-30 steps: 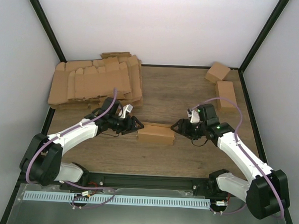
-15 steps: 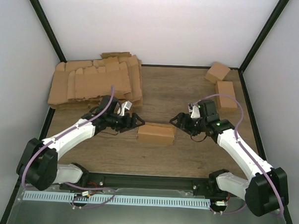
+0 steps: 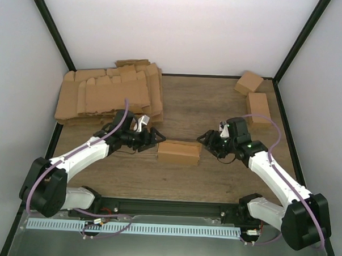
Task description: Fold the paper box
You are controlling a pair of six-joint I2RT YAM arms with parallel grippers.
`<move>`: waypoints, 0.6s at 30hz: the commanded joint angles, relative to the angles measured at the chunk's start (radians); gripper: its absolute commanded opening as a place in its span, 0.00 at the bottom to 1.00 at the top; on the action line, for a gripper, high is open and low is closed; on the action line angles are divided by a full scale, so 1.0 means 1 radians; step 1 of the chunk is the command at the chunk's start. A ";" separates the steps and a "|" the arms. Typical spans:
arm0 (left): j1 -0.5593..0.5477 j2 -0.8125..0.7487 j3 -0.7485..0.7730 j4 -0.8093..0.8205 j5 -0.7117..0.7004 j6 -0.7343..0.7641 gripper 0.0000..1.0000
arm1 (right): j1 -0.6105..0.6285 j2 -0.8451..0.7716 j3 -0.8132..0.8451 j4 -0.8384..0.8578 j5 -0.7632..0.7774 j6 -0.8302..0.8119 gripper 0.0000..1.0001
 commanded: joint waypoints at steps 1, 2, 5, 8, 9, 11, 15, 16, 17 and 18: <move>0.003 0.017 -0.022 0.040 0.017 -0.020 0.82 | -0.011 -0.011 -0.026 0.029 0.015 0.059 0.61; 0.003 0.020 -0.025 0.040 0.016 -0.021 0.81 | -0.011 -0.010 -0.031 0.033 0.011 0.058 0.59; 0.004 0.021 -0.035 0.039 0.013 -0.020 0.79 | -0.011 -0.006 -0.043 0.035 0.009 0.055 0.54; 0.003 0.025 -0.040 0.039 0.012 -0.020 0.77 | -0.011 -0.008 -0.051 0.034 0.009 0.049 0.51; 0.002 0.025 -0.043 0.040 0.012 -0.018 0.76 | -0.010 -0.009 -0.054 0.034 0.007 0.047 0.49; 0.002 0.029 -0.044 0.040 0.012 -0.017 0.73 | -0.011 -0.009 -0.062 0.035 0.007 0.045 0.48; 0.003 0.039 -0.050 0.044 0.015 -0.015 0.70 | -0.011 -0.009 -0.081 0.044 -0.001 0.043 0.42; 0.002 0.040 -0.051 0.045 0.017 -0.015 0.69 | -0.011 -0.008 -0.084 0.045 -0.004 0.042 0.41; 0.001 0.041 -0.052 0.045 0.017 -0.014 0.68 | -0.010 -0.008 -0.087 0.046 -0.007 0.040 0.40; 0.001 0.041 -0.053 0.047 0.016 -0.014 0.67 | -0.011 -0.008 -0.091 0.047 -0.010 0.038 0.40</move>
